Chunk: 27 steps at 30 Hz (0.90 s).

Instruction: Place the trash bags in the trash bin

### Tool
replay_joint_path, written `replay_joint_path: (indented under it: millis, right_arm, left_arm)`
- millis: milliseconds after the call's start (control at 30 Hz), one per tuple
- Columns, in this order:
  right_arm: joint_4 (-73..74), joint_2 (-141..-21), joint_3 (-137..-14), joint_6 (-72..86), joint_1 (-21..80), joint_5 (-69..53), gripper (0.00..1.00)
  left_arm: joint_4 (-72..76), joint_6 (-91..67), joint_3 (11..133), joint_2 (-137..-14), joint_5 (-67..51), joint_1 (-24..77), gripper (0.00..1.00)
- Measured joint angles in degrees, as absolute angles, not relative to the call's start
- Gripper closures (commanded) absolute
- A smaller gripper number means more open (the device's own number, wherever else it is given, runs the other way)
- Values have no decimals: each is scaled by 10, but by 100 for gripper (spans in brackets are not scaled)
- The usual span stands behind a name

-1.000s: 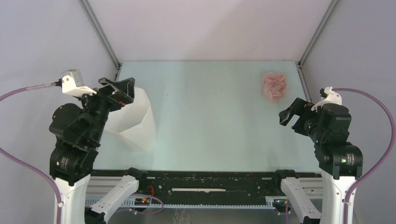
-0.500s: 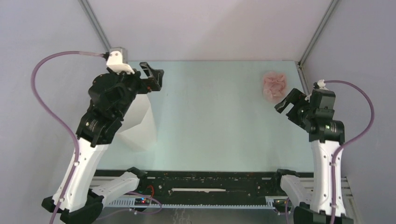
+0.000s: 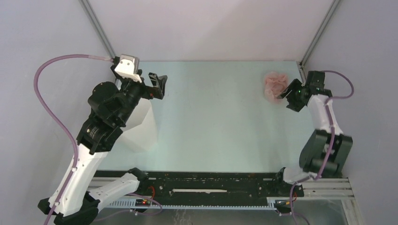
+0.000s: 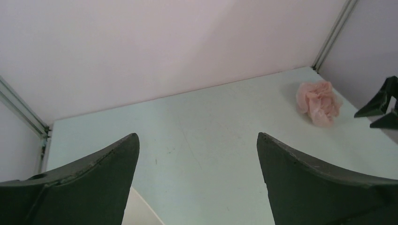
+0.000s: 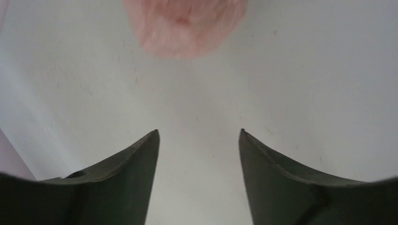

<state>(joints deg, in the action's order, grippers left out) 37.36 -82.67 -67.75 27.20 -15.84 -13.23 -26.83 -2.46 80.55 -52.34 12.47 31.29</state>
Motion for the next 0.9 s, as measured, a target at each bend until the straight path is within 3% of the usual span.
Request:
replay_joint_path:
  millis: [133,900]
  right_arm:
    - [354,-943,-754,256,-185,-126,48]
    - [267,-1202,-934,199,-232,-243,55]
  left_arm:
    - [-270,11,803,-509,134,326,0]
    - [-293,36,813,-531,138,328,0]
